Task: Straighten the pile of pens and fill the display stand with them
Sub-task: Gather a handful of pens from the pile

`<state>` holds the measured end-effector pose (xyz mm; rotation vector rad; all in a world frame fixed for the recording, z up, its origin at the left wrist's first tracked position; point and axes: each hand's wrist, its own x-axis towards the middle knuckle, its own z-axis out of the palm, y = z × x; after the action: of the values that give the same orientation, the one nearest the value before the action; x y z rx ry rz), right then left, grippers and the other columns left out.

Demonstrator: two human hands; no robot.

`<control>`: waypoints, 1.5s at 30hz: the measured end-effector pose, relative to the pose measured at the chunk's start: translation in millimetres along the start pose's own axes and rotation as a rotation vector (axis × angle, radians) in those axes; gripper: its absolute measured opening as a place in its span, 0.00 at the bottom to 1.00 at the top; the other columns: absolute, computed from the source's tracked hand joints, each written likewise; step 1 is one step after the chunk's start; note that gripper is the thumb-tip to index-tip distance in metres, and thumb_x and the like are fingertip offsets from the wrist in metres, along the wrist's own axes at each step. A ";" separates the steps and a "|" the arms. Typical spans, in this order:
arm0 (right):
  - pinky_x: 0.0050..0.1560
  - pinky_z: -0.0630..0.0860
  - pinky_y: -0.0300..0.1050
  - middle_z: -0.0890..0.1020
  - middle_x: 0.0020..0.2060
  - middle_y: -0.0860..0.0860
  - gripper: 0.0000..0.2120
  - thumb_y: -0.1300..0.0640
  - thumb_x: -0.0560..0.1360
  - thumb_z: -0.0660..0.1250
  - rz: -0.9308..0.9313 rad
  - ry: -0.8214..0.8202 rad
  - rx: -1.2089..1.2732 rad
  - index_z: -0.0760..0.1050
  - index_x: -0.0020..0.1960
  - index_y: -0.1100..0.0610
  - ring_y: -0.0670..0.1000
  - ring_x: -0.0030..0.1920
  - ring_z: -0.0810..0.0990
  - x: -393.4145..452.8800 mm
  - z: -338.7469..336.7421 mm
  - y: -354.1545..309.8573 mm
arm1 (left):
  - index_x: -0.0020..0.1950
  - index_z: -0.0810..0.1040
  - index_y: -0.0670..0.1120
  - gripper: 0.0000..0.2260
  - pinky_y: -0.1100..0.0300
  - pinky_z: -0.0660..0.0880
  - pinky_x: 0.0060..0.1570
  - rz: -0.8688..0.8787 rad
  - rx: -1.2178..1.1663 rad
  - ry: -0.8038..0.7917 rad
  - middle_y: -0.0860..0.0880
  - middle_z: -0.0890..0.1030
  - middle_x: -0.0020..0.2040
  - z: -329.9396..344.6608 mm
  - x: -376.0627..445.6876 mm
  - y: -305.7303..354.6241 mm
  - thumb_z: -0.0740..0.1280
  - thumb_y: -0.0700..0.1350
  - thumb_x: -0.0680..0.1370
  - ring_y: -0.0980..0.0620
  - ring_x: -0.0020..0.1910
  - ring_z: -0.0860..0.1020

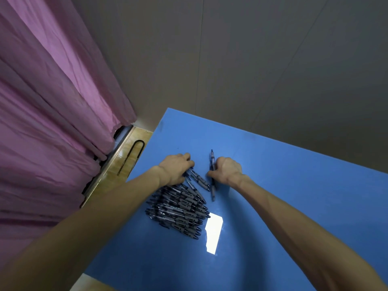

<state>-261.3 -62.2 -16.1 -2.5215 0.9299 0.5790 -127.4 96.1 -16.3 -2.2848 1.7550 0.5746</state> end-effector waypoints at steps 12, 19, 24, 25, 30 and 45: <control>0.41 0.71 0.45 0.82 0.44 0.49 0.07 0.49 0.76 0.67 -0.146 0.093 0.065 0.77 0.46 0.52 0.54 0.46 0.79 11.6 -1.4 4.2 | 0.75 0.66 0.46 0.26 0.50 0.76 0.51 -0.192 -0.138 0.151 0.45 0.65 0.71 11.4 -10.1 5.0 0.70 0.46 0.78 0.43 0.66 0.70; 0.43 0.74 0.46 0.82 0.42 0.50 0.17 0.38 0.75 0.69 -0.116 0.037 0.031 0.77 0.47 0.53 0.53 0.44 0.80 15.7 -1.7 -12.8 | 0.69 0.68 0.44 0.22 0.49 0.75 0.51 -0.384 -0.254 0.079 0.44 0.75 0.61 15.5 -7.1 12.4 0.68 0.53 0.80 0.41 0.57 0.77; 0.38 0.71 0.44 0.82 0.39 0.50 0.18 0.38 0.72 0.72 -0.115 -0.031 -0.033 0.78 0.44 0.54 0.53 0.42 0.80 15.9 -5.3 -11.5 | 0.71 0.67 0.43 0.22 0.47 0.76 0.55 -0.413 -0.379 0.133 0.44 0.77 0.61 16.3 -3.0 15.2 0.67 0.49 0.80 0.40 0.58 0.78; 0.37 0.71 0.44 0.82 0.38 0.49 0.19 0.37 0.72 0.73 -0.102 -0.048 -0.019 0.77 0.42 0.53 0.52 0.41 0.80 15.3 -6.1 -8.3 | 0.70 0.67 0.43 0.21 0.47 0.75 0.56 -0.413 -0.375 0.158 0.44 0.77 0.59 15.9 -2.4 16.0 0.66 0.48 0.80 0.41 0.57 0.78; 0.34 0.69 0.43 0.80 0.35 0.48 0.21 0.35 0.70 0.73 -0.075 -0.089 -0.029 0.76 0.37 0.52 0.51 0.38 0.79 9.6 -8.8 2.9 | 0.70 0.70 0.45 0.20 0.48 0.73 0.58 -0.426 -0.389 0.171 0.46 0.79 0.59 12.9 2.1 20.9 0.65 0.52 0.81 0.42 0.58 0.78; 0.45 0.70 0.45 0.78 0.42 0.51 0.18 0.39 0.76 0.67 -0.113 -0.065 -0.127 0.70 0.41 0.53 0.54 0.45 0.76 -2.3 -5.3 5.6 | 0.80 0.63 0.49 0.35 0.51 0.68 0.70 -0.173 -0.327 0.042 0.49 0.67 0.75 15.8 -11.7 12.2 0.70 0.40 0.74 0.46 0.72 0.68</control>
<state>-265.4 -67.5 -11.7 -2.6292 0.7441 0.7003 -144.5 109.3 -24.7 -2.6496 1.5544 0.8374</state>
